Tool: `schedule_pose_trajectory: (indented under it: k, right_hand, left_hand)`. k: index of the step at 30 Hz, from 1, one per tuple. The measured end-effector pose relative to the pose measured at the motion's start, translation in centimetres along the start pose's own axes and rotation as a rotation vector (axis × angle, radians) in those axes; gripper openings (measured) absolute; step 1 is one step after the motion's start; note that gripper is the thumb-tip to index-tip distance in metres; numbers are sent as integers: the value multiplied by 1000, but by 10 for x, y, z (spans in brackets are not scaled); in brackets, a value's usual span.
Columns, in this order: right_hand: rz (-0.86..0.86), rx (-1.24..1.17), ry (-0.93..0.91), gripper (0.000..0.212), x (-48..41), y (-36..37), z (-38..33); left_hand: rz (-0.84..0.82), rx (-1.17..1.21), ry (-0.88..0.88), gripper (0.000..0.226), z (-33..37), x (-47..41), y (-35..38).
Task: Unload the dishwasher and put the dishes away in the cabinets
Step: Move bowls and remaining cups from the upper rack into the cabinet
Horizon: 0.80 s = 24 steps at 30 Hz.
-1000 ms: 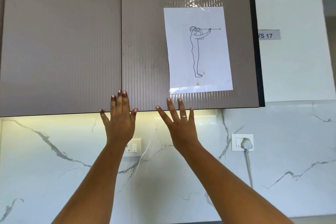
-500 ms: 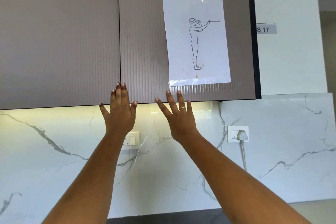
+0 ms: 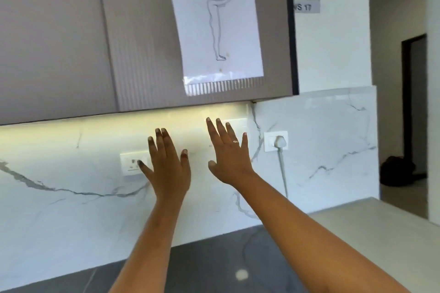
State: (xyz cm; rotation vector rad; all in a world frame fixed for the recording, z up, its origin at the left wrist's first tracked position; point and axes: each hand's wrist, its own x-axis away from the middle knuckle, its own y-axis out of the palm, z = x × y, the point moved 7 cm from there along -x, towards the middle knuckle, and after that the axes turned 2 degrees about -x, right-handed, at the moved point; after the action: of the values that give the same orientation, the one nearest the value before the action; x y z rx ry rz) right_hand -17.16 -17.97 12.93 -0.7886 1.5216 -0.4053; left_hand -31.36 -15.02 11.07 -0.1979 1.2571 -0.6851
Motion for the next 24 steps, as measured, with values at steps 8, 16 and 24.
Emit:
schedule_pose_trajectory:
  k: [8, 16, 24]
  right_hand:
    - [-252, -194, 557, 98, 174, 9, 168]
    - [-396, -130, 1141, 96, 443, -55, 334]
    - [-451, -172, 1502, 94, 644, -121, 401]
  left_hand:
    - [-436, 292, 93, 67, 135, 172, 91]
    - [-858, 429, 296, 72, 289, 396, 100]
    - [-1210, 368, 451, 79, 367, 570, 82]
